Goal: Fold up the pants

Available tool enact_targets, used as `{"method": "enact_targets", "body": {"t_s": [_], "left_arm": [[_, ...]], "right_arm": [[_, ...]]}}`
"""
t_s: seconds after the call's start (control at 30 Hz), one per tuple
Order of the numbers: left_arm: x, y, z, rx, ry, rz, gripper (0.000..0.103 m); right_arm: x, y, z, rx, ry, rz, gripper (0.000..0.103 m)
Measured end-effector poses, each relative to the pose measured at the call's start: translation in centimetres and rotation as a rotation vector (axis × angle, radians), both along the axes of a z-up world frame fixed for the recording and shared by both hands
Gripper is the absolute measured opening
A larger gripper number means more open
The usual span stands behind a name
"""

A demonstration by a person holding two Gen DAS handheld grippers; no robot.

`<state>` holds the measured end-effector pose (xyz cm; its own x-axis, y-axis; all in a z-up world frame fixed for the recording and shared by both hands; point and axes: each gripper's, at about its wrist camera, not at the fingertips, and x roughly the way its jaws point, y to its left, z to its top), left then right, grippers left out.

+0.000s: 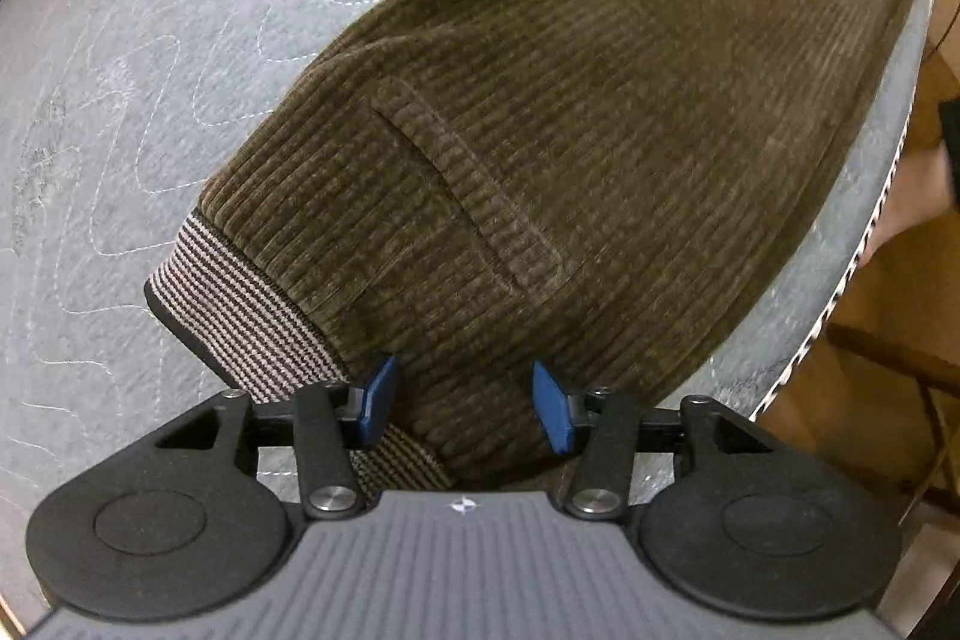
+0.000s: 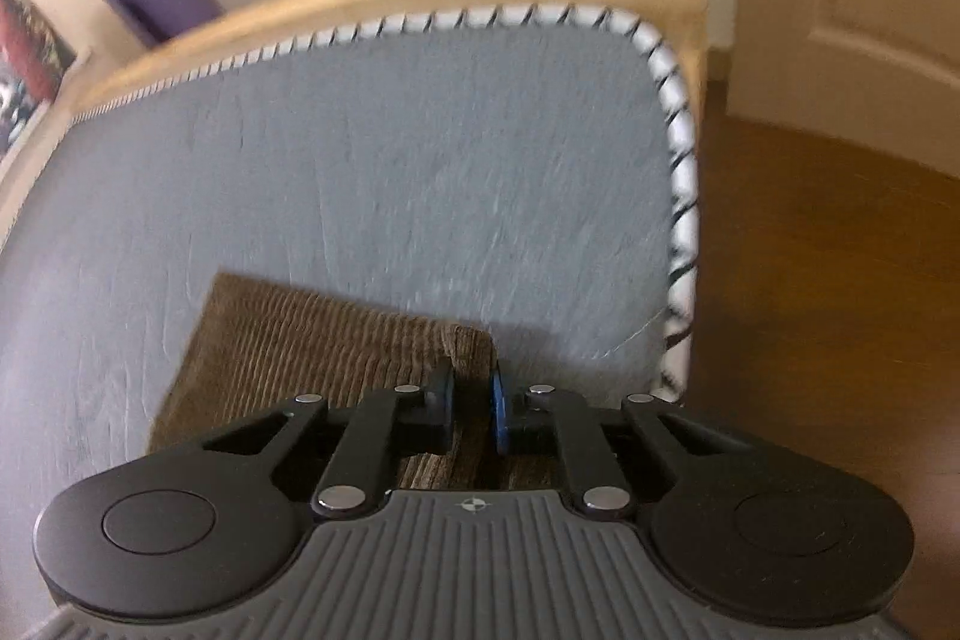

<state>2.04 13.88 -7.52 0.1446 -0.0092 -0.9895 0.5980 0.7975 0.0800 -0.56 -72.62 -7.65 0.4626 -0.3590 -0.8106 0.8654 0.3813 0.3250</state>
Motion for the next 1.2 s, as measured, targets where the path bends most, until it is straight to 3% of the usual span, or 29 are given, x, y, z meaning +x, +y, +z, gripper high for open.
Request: {"method": "enact_targets", "body": {"t_s": [0.1,0.17,0.23,0.33,0.4,0.5,0.53,0.6,0.63,0.67,0.73,0.8,0.93,1.07,1.2], "left_arm": [[-0.2,-0.3,-0.2,0.031,0.011,-0.023,0.053],[-0.2,-0.6,-0.2,0.043,0.006,-0.039,0.054],[-0.3,-0.7,0.1,0.039,-0.001,-0.048,0.054],[-0.4,-0.5,1.8,-0.053,-0.022,-0.011,0.054],[-0.4,0.0,3.6,-0.16,-0.056,0.018,0.054],[0.0,0.1,4.5,-0.236,-0.057,0.038,0.054],[-0.1,0.1,3.9,-0.215,-0.039,0.033,0.054],[-0.7,-0.3,1.1,-0.043,0.035,-0.02,0.053],[-1.3,-0.7,0.0,0.028,0.048,-0.072,0.051],[-2.0,-1.3,0.0,0.05,0.027,-0.134,0.051],[-1.6,-1.3,0.9,0.004,0.031,-0.082,0.052],[-1.2,-0.9,1.9,-0.035,-0.016,-0.063,0.052],[-0.1,-0.5,4.1,-0.128,-0.076,0.005,0.053],[0.4,-0.1,4.8,-0.133,-0.104,0.04,0.054],[1.5,-0.1,4.6,-0.142,-0.123,0.057,0.054]], "right_arm": [[-1.6,0.7,1.1,-0.041,0.093,-0.105,0.012],[-2.3,-0.1,-1.2,0.051,0.149,-0.112,0.012],[-2.8,-0.9,-2.4,0.095,0.111,-0.083,0.013],[-3.0,-1.0,-1.1,0.014,0.054,-0.037,0.019],[-3.5,-0.7,0.1,-0.055,0.009,-0.022,0.033],[-3.4,-0.2,0.6,-0.06,-0.002,0.01,0.036],[-3.4,-0.2,0.5,-0.041,-0.007,0.014,0.036],[-3.4,-0.1,0.4,-0.008,-0.032,0.017,0.037],[-3.0,0.1,0.4,-0.005,-0.031,0.025,0.037],[-2.8,0.3,0.4,-0.009,-0.016,0.035,0.039],[-2.5,0.9,0.2,-0.009,0.05,0.035,0.042],[-2.9,0.8,-0.4,0.04,0.084,-0.006,0.043],[-4.5,0.1,-1.8,0.145,0.054,-0.085,0.044],[-4.6,0.3,-2.8,0.198,0.025,-0.052,0.052],[-4.2,0.2,-4.0,0.234,-0.014,-0.02,0.053]]}}
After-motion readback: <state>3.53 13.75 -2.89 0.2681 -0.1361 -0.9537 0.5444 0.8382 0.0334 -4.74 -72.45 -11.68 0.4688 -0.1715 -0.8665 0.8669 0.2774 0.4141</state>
